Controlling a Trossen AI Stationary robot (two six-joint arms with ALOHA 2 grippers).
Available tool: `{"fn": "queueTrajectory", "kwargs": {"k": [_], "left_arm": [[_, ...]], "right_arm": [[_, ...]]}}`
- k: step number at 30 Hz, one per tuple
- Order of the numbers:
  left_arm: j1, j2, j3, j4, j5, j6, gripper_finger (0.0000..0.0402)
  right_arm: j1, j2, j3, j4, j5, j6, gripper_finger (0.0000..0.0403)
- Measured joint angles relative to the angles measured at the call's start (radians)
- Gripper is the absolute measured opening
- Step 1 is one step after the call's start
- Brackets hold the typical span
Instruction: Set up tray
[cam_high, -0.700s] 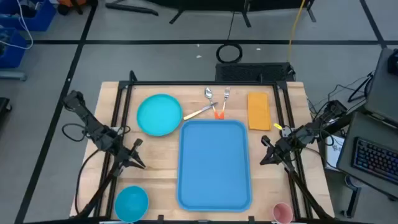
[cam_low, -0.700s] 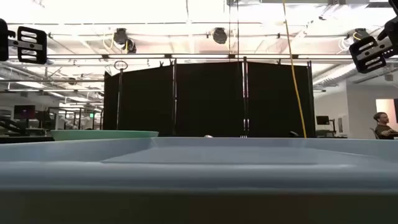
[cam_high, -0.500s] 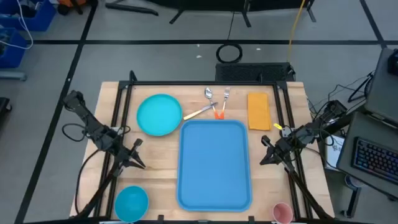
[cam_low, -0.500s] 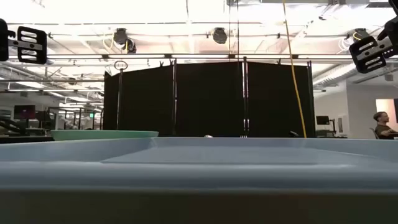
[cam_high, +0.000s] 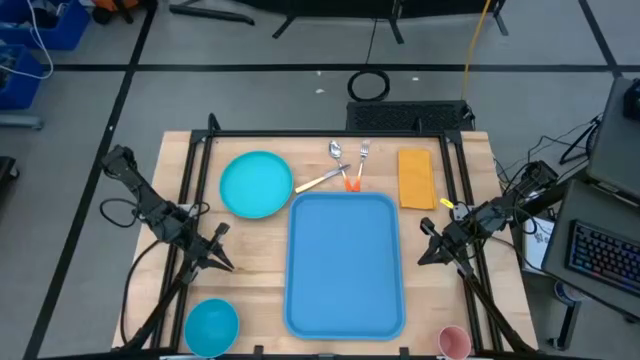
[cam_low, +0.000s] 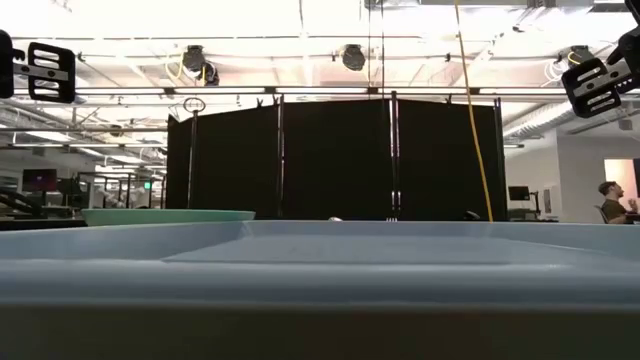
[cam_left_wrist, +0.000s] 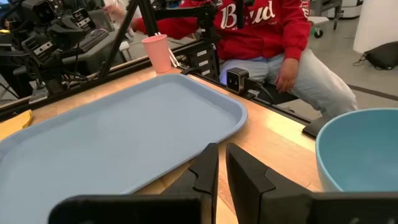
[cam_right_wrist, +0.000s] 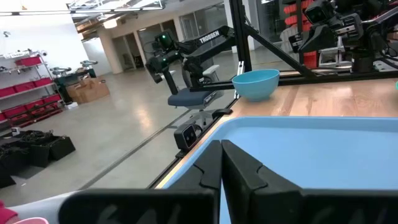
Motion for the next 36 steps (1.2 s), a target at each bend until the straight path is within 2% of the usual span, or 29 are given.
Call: {"fn": "queueTrajectory", "kwargs": {"k": [30, 36], "left_arm": [[0.0, 0.0, 0.0, 0.0, 0.0, 0.0, 0.0037], [0.0, 0.0, 0.0, 0.0, 0.0, 0.0, 0.0037]], "right_arm": [[0.0, 0.0, 0.0, 0.009, 0.002, -0.007, 0.0], [-0.001, 0.004, 0.0, 0.116, 0.136, -0.16, 0.0]]}}
